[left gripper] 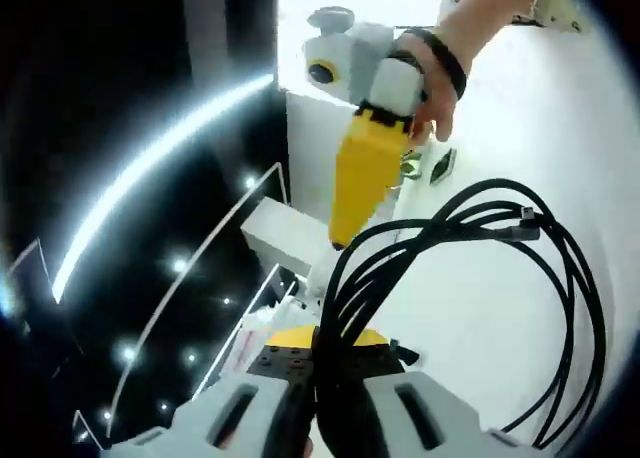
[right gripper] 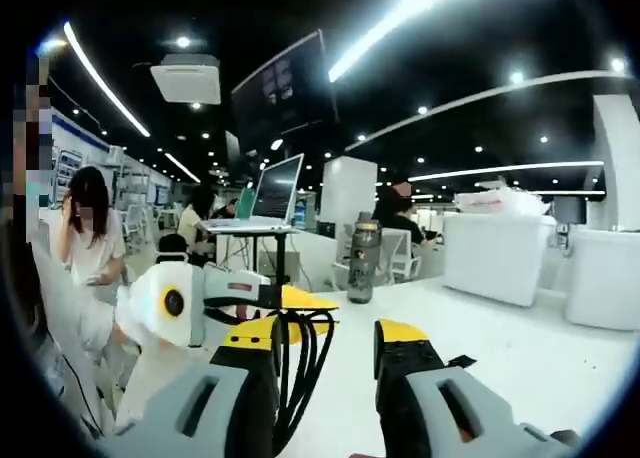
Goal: Coil the Type-C to USB data cable on the desktop and secure it with Velcro straps.
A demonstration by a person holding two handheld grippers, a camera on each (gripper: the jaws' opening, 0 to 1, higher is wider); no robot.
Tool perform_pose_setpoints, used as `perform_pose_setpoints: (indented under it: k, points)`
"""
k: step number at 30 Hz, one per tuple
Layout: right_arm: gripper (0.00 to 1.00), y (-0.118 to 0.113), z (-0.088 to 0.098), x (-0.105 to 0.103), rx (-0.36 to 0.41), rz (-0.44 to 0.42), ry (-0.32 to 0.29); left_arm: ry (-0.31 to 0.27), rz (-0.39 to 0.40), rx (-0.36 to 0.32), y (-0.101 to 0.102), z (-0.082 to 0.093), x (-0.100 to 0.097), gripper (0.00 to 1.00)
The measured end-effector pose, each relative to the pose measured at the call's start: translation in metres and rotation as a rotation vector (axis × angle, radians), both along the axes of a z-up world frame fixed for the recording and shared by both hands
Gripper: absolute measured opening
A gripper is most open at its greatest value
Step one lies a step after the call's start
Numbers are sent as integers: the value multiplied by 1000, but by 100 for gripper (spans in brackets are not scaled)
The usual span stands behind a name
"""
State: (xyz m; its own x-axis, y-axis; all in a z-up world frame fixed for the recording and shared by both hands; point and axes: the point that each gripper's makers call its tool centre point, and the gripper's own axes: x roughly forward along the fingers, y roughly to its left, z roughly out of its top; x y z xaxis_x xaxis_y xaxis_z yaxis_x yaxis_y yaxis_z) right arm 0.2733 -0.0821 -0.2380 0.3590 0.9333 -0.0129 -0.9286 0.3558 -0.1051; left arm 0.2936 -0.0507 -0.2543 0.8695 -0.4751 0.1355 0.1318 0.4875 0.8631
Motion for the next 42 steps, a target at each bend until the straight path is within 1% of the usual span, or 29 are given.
perform_pose_setpoints:
  k: [1,3,5,6,7,8,9,12,14,17,18,20,23,25,26,27,28,29,30,32,33,34,36,37,38,39,40,41,42]
  points:
    - [47,2,-6,-1,-16,5,15,18,-8,-11,0,-2,1,7]
    - [48,8,-22,-3,-62,24,36,52,-15,-27,-2,-6,2,7]
    - [47,12,-33,1,-99,14,33,73,-16,-12,-4,-11,3,7]
    - [43,13,-39,5,-118,-2,39,81,-22,0,-5,-14,2,7]
    - [38,14,-42,6,-118,8,52,90,-25,7,-7,-16,2,7]
    - [32,15,-46,5,-116,25,83,97,-27,9,-7,-18,1,7]
    - [28,16,-49,7,-113,16,119,103,-27,12,-8,-20,1,7]
    - [23,16,-51,6,-114,33,113,117,-43,20,-9,-23,-1,7]
    - [18,16,-50,4,-124,45,84,135,-58,10,-10,-24,-2,7]
    - [11,14,-47,4,-139,52,49,133,-67,5,-12,-24,-2,7]
    - [10,14,-47,3,-139,56,51,132,-69,4,-12,-24,-2,8]
    - [8,12,-44,0,-146,83,78,143,-100,-57,-15,-21,-3,8]
    - [5,12,-43,-7,-189,140,97,144,-117,-56,-19,-20,-6,9]
    - [5,10,-45,-10,-245,190,124,190,-165,-58,-26,-26,-10,10]
    - [6,8,-49,-10,-283,204,127,254,-196,-116,-29,-30,-11,10]
    - [6,6,-51,-7,-308,198,121,272,-203,-152,-30,-30,-10,9]
    - [7,7,-51,-5,-301,184,103,265,-187,-138,-28,-29,-7,8]
    - [9,8,-50,-2,-293,144,62,263,-167,-132,-26,-30,-4,8]
    - [12,8,-49,2,-294,104,-1,280,-123,-135,-21,-33,0,7]
    - [21,5,-45,12,-325,-15,-214,336,-82,-149,-18,-41,5,7]
    - [23,4,-44,13,-344,-61,-316,361,-65,-159,-15,-44,8,7]
    - [22,6,-45,10,-317,-80,-326,372,-57,-155,-14,-47,11,7]
    - [22,9,-55,4,-328,-82,-321,396,-48,-160,-12,-53,13,6]
    - [22,6,-62,6,-380,-104,-330,412,-40,-163,-11,-55,14,6]
    - [21,6,-64,8,-406,-118,-364,424,-31,-166,-11,-56,14,6]
    - [18,6,-67,11,-429,-137,-387,443,-25,-171,-11,-58,13,6]
    - [16,1,-71,19,-481,-183,-392,460,-36,-185,-14,-58,11,6]
    - [13,3,-71,20,-471,-182,-386,483,-25,-198,-13,-59,11,6]
    - [11,3,-72,22,-476,-191,-370,486,-28,-195,-14,-59,11,6]
